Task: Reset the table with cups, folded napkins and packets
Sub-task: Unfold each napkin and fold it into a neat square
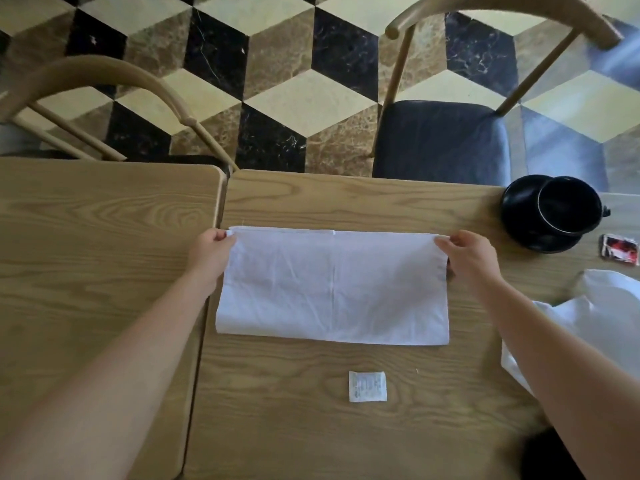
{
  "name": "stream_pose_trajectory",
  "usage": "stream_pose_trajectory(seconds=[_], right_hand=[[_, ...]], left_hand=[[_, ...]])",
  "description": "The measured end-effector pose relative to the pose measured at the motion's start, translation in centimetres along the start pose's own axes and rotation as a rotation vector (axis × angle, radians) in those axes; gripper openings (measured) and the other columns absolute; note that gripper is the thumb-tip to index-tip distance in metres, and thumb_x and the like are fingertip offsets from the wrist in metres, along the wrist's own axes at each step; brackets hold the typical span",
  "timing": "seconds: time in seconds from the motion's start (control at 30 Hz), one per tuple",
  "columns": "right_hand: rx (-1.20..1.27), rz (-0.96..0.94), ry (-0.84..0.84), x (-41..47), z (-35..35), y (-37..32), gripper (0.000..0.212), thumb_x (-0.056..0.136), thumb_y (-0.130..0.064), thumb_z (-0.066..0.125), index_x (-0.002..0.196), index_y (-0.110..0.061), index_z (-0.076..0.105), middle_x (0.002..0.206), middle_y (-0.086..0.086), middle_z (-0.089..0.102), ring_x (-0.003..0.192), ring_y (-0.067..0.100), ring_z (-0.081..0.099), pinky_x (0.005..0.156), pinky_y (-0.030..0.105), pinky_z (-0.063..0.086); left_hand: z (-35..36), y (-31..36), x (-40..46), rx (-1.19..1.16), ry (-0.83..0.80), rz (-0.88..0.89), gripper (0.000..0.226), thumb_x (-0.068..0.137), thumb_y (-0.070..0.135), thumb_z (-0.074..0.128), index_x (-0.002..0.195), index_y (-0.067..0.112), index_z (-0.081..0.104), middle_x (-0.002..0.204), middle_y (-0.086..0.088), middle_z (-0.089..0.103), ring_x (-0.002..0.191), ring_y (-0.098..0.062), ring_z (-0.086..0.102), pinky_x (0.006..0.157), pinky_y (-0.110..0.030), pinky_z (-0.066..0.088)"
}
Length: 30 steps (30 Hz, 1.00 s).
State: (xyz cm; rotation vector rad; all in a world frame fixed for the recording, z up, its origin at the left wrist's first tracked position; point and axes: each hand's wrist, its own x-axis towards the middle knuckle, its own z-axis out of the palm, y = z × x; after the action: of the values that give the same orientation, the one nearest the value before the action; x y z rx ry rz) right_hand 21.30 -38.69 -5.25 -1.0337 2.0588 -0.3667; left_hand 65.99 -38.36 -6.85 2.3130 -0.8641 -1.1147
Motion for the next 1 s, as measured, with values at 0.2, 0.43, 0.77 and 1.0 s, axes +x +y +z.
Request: stream_pose_trajectory(seconds=[0.2,0.43,0.77,1.0], right_hand=[[-0.021,0.03,-0.014,0.7,0.2,-0.1,0.027,0.089,-0.043,0.07,0.095,-0.017,0.076,0.086,0.001,0.073,0.085,0.028,0.07,0.079,0.044,0.059],[-0.008,0.073,-0.01,0.9,0.3,-1.0,0.027,0.085,-0.037,0.069,0.075,-0.013,0.069,0.071,0.004,0.065,0.087,0.037,0.069,0.083,0.051,0.06],[-0.143,-0.148,0.214,-4.2,1.7,-1.6,0.027,0.095,-0.037,0.063,0.105,-0.013,0.055,0.106,0.002,0.055,0.083,0.019,0.053,0.072,0.033,0.042],[0.059,-0.234,-0.429,-15.4,12.7,-2.0,0.011,0.096,-0.015,0.059,0.101,-0.02,0.067,0.088,-0.01,0.069,0.074,-0.005,0.063,0.067,0.012,0.046]], left_hand=[[0.9,1.0,0.8,0.143,0.043,-0.001,0.021,0.094,0.016,0.059,0.075,0.014,0.051,0.069,-0.004,0.048,0.063,-0.023,0.042,0.056,-0.031,0.03],[1.0,0.7,1.6,0.174,0.018,-0.01,0.021,0.097,0.022,0.056,0.078,0.018,0.049,0.071,-0.002,0.048,0.069,-0.023,0.044,0.058,-0.032,0.032],[1.6,0.8,-5.1,0.451,0.283,0.319,0.024,0.092,0.03,0.06,0.099,0.007,0.054,0.1,-0.013,0.059,0.097,-0.035,0.053,0.076,-0.045,0.044],[7.8,-5.0,-15.9,0.492,-0.367,0.754,0.018,0.096,0.014,0.046,0.108,0.013,0.059,0.107,0.0,0.059,0.101,-0.018,0.053,0.084,-0.035,0.049]])
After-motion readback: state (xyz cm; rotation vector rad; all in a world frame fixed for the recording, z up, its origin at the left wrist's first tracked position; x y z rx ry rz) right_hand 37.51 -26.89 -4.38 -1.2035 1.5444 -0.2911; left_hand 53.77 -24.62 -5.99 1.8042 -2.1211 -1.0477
